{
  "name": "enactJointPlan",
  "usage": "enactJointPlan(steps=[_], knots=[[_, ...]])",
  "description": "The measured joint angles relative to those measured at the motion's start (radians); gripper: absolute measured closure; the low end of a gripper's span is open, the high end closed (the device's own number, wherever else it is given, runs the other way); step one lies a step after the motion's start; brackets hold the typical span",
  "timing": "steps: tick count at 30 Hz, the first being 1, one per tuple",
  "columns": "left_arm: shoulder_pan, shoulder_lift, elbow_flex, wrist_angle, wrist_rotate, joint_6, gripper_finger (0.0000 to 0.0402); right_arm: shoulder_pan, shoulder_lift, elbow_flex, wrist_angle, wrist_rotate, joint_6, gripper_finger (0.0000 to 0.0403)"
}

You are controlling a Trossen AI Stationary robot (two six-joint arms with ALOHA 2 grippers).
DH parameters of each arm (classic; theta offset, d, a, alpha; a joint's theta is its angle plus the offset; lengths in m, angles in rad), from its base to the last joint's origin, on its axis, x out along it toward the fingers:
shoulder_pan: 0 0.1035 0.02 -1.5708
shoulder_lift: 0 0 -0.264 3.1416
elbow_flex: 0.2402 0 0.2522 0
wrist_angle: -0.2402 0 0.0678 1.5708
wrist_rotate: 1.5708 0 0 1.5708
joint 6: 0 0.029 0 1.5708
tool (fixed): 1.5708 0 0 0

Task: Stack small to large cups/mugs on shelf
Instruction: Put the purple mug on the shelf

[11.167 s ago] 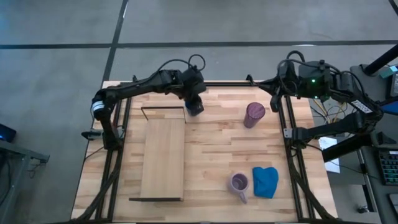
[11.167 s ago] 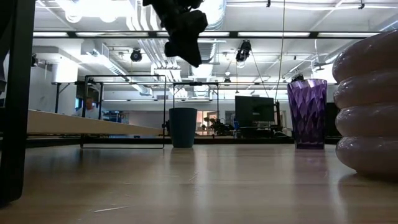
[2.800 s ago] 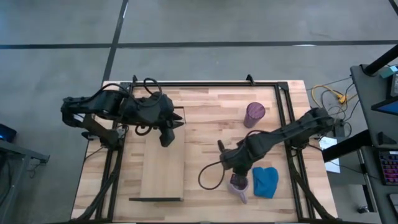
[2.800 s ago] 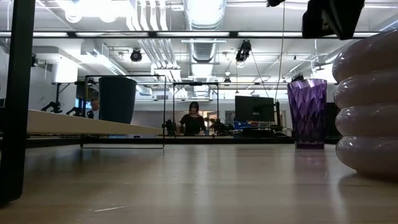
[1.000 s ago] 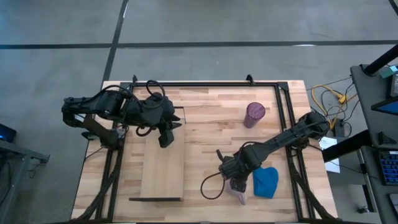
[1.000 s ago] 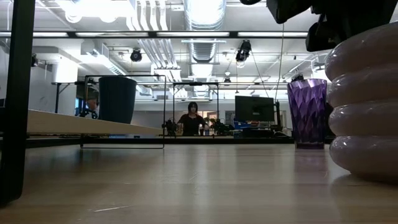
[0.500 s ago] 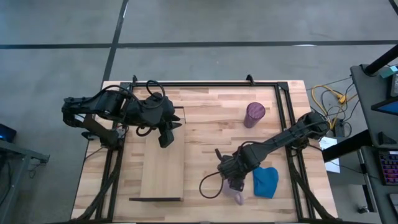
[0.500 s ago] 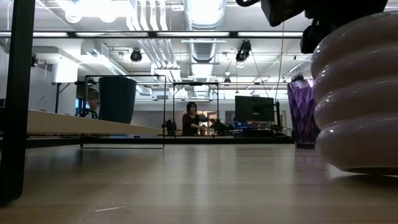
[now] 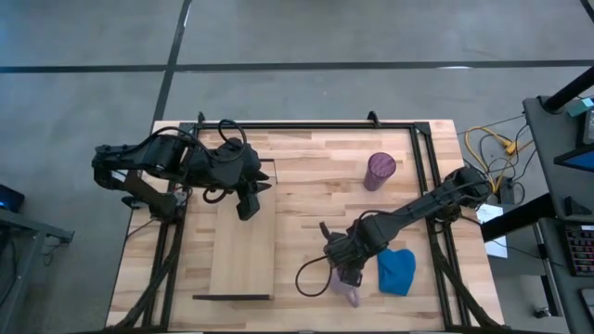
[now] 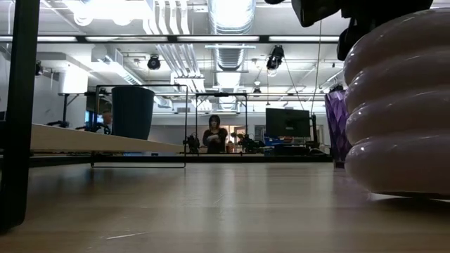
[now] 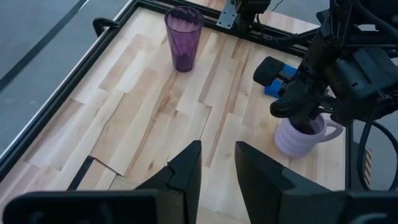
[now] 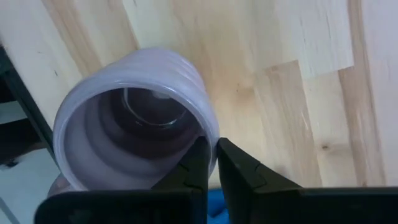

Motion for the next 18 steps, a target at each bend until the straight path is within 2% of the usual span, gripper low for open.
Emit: enactJointPlan(steps=[12,18], knots=[[0.000,0.000,0.000,0.000,0.000,0.000,0.0318,0.000,-0.001,0.002,0.033,-0.001,0.003,0.0338],[0.000,0.000,0.000,0.000,0.000,0.000,0.0318,-0.003,-0.001,0.002,0.125,0.011,-0.002,0.0326]])
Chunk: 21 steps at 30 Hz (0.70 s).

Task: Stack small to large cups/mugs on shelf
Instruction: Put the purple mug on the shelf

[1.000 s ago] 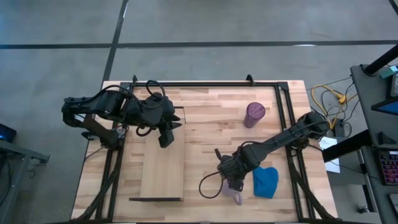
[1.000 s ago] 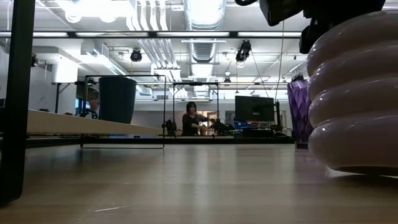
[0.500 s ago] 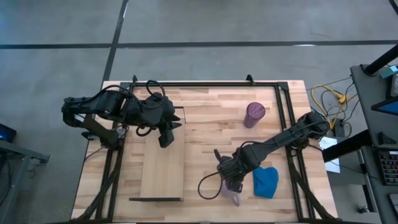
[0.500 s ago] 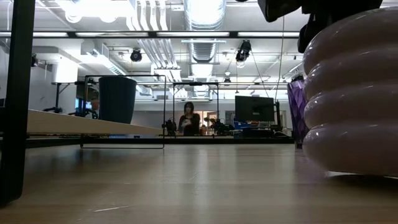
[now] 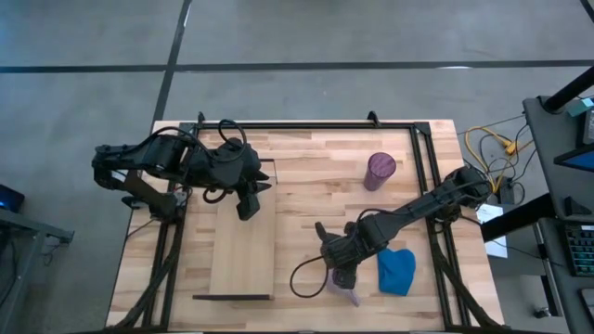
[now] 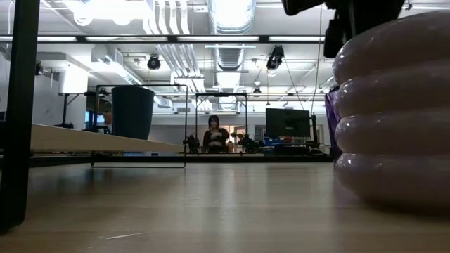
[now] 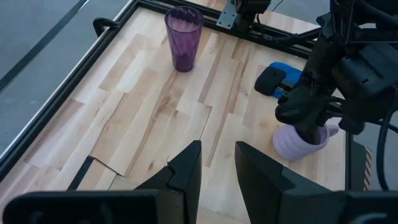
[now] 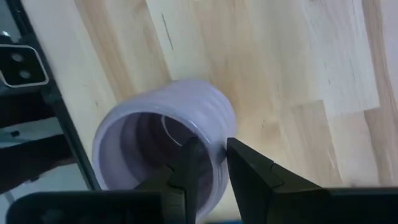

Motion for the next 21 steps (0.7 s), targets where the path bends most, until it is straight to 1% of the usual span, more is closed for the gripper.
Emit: enactJointPlan(steps=[4,11,15,18,21], knots=[[0.000,0.000,0.000,0.000,0.000,0.000,0.0318,-0.004,0.009,-0.001,0.011,-0.001,-0.008,0.0326],[0.000,0.000,0.000,0.000,0.000,0.000,0.0318,-0.010,0.063,-0.004,0.016,-0.007,-0.032,0.0326],[0.000,0.000,0.000,-0.001,0.000,0.000,0.0318,-0.015,0.059,-0.003,0.019,-0.004,-0.024,0.0328],[0.000,0.000,0.000,-0.001,0.000,0.000,0.0318,-0.017,0.058,-0.002,0.013,-0.003,-0.025,0.0345],[0.000,0.000,0.000,-0.001,0.000,0.000,0.0318,-0.020,0.058,0.004,0.011,-0.006,-0.032,0.0376]])
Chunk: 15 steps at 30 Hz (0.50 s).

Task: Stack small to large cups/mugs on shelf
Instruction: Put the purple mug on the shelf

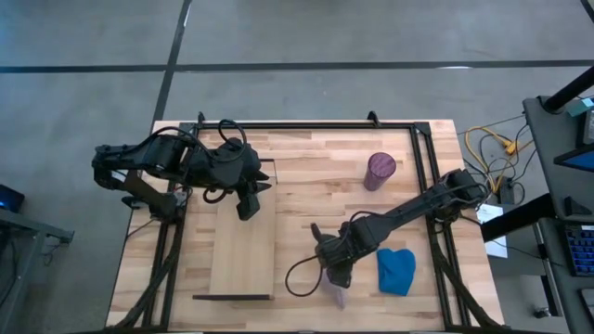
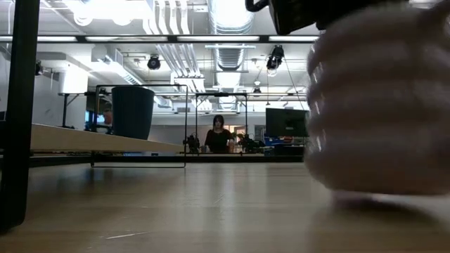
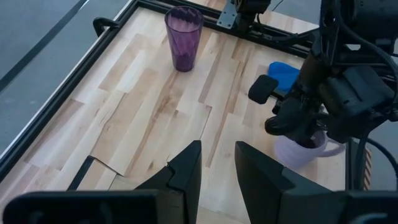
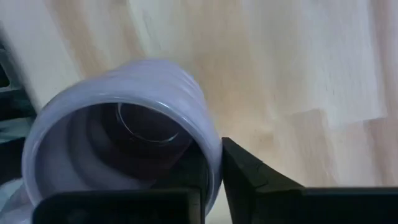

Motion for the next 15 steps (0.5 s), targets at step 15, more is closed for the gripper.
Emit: enactJointPlan(steps=[15], knots=[[0.000,0.000,0.000,0.000,0.000,0.000,0.0318,-0.080,0.001,0.200,0.004,0.136,-0.149,0.0380]])
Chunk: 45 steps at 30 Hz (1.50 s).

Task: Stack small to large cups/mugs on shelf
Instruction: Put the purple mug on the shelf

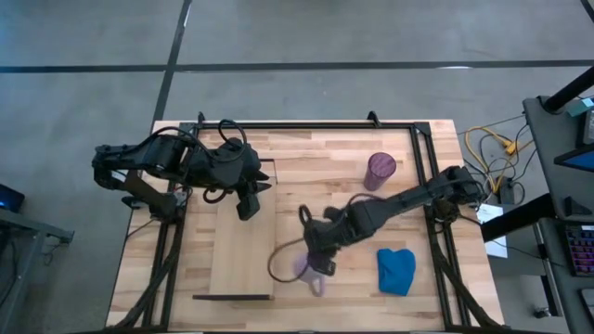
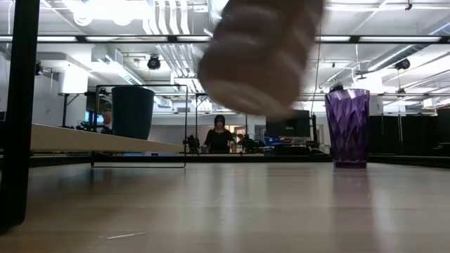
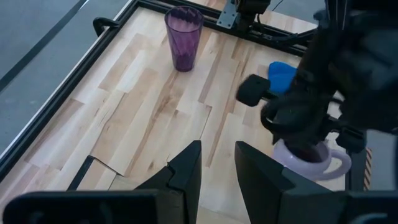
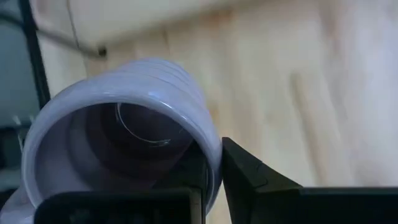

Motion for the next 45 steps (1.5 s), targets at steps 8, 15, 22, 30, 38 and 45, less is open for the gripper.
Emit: enactJointPlan(steps=[8,15,22,30,38,45], knots=[[0.001,-0.058,0.001,-0.050,-0.007,-0.001,0.0318,-0.105,0.000,0.250,-0.054,0.073,-0.236,0.0380],[0.006,-0.159,0.001,-0.141,-0.200,-0.024,0.0318,-0.187,0.004,0.364,-0.069,0.097,-0.322,0.0380],[0.024,-0.199,0.001,-0.142,-0.202,-0.030,0.0318,-0.240,0.006,0.347,-0.040,0.091,-0.324,0.0380],[0.078,-0.195,0.001,-0.171,-0.213,-0.017,0.0318,-0.260,0.167,0.487,-0.005,-0.019,-0.386,0.0381],[0.090,-0.223,0.010,-0.220,-0.221,-0.019,0.0318,-0.300,0.304,0.636,-0.046,-0.106,-0.426,0.0381],[0.090,-0.283,0.010,-0.224,-0.267,-0.041,0.0318,-0.315,0.301,0.601,-0.092,-0.135,-0.435,0.0381]])
